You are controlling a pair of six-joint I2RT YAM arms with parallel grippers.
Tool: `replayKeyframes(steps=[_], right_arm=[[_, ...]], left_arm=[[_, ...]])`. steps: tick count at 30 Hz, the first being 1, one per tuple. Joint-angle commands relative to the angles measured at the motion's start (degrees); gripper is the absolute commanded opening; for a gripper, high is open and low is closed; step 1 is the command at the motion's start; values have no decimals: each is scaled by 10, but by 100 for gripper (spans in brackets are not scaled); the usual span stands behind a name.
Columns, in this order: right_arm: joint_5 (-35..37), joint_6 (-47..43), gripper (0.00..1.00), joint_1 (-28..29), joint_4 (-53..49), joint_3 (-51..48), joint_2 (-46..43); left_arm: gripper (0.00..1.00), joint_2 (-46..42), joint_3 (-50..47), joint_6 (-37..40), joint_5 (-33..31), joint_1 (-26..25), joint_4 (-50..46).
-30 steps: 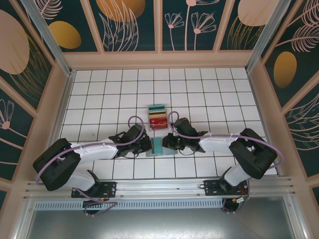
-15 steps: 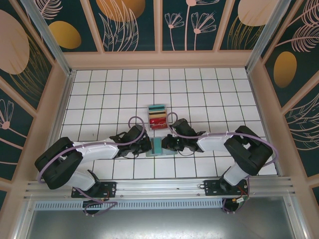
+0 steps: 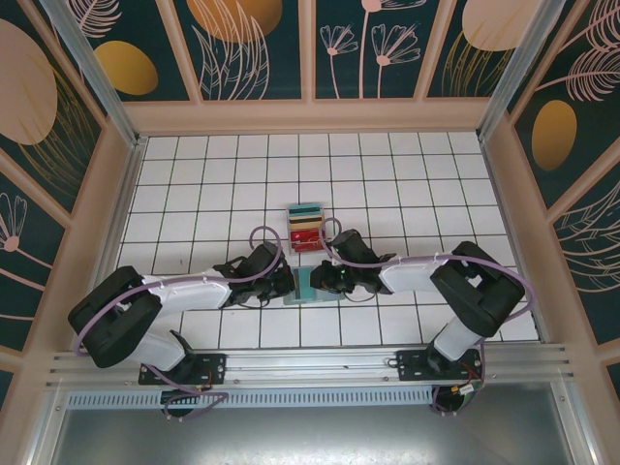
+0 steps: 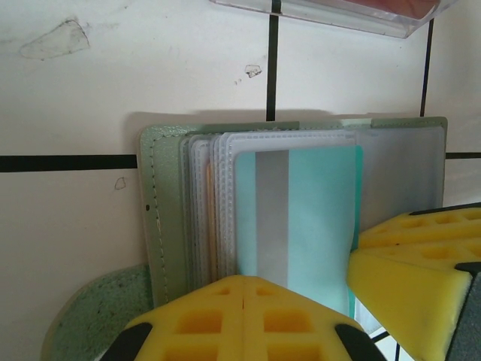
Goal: Take the credit cards out of the card holder
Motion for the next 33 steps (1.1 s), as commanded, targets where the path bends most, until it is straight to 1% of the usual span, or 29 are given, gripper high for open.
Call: replayKeyframes(steps=[1, 5, 6, 8, 10, 19, 33], right_arm=[[-19, -1, 17, 7, 22, 16, 8], [-22, 0, 16, 7, 23, 15, 11], [-23, 0, 13, 6, 23, 14, 10], [-19, 0, 4, 7, 19, 12, 7], [-10, 0, 0, 6, 12, 8, -1], [8, 1, 0, -10, -1, -21, -28], [19, -15, 0, -53, -37, -67, -89]], left_arm=[[0, 12, -7, -1, 12, 0, -2], [0, 15, -7, -2, 14, 0, 1], [0, 15, -8, -2, 15, 0, 1], [0, 15, -8, -2, 14, -1, -1], [0, 14, -7, -2, 11, 0, -7], [0, 24, -1, -7, -34, 0, -68], [0, 24, -3, -15, -42, 0, -79]])
